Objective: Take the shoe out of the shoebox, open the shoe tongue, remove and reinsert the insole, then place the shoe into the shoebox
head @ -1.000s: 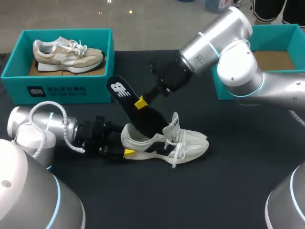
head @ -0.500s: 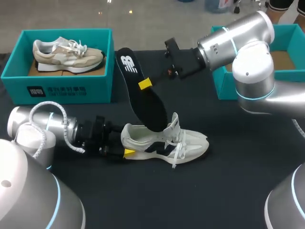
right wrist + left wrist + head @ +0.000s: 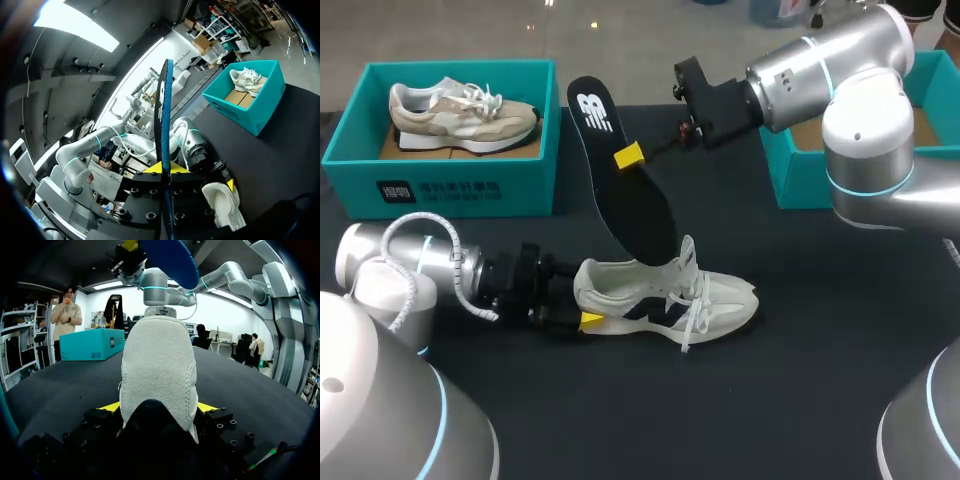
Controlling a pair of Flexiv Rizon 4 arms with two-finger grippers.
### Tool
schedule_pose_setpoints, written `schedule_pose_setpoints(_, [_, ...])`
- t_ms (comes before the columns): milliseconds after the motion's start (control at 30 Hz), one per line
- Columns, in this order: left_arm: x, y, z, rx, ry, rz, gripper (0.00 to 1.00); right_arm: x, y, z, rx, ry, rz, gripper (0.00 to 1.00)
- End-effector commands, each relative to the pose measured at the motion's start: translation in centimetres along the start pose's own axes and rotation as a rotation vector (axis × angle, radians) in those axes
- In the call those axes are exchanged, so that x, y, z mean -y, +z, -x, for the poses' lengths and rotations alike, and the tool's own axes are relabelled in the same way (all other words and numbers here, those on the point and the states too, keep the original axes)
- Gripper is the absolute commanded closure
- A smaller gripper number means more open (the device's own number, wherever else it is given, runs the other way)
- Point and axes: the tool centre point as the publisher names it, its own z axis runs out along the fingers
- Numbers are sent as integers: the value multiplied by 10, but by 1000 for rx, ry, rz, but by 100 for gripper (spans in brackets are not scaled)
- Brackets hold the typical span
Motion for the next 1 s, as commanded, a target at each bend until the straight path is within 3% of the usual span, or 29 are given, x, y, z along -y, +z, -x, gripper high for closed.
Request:
schedule_pose_setpoints(33, [-3,1,0,0,0,2,100,1,1,0,1,0,3,100])
schedule_pose_setpoints(400, [-3,1,0,0,0,2,100,1,-1,3,-2,2,6,100])
schedule_pose_setpoints(733, [-3,1,0,0,0,2,100,-1,-32,-3,69,-66,49,100])
schedule_pose_setpoints(1000, [-3,1,0,0,0,2,100,5,-59,-9,139,-68,128,100])
